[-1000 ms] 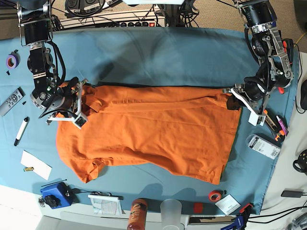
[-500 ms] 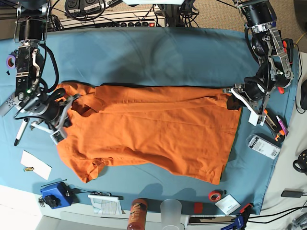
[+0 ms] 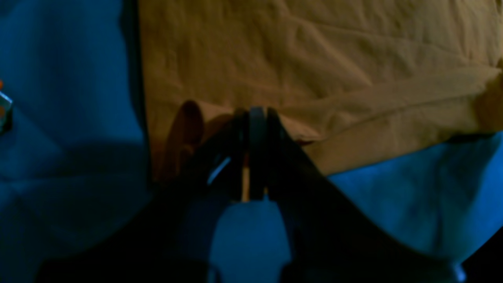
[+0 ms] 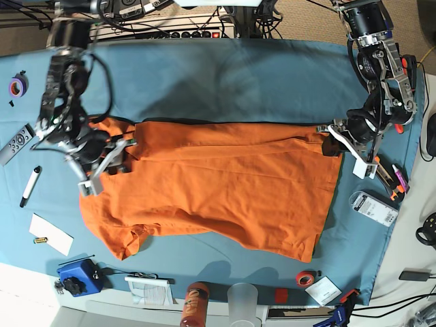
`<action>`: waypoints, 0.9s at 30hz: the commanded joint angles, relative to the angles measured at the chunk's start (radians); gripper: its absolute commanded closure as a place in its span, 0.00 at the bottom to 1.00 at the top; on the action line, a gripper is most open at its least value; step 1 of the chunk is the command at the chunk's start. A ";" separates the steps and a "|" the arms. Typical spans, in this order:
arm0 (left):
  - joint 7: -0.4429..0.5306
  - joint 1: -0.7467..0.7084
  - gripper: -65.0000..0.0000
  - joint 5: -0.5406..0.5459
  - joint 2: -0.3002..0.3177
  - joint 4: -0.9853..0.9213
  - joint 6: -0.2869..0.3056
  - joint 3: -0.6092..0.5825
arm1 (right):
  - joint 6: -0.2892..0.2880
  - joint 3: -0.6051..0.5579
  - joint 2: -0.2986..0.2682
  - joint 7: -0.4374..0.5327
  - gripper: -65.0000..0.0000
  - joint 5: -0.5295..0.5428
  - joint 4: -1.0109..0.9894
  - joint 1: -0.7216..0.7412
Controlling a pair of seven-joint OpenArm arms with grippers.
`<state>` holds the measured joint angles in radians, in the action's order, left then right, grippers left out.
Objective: Layout the t-shirt on the table in an organized manner, then fold the t-shirt properly
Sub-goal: 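Adjust the right gripper's grip on the shirt's shoulder corner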
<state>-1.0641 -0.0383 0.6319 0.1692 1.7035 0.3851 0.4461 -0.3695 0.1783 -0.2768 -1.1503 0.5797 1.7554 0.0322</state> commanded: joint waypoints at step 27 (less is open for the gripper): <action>0.011 0.005 1.00 0.011 0.008 0.017 0.009 0.002 | -0.007 0.351 0.205 0.156 0.65 -0.112 -0.001 -0.010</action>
<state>-1.0683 -0.0467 0.6285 0.1688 1.7035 0.3862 0.4461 -0.3695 0.5282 -0.0612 -1.0210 0.4561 1.7390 0.0040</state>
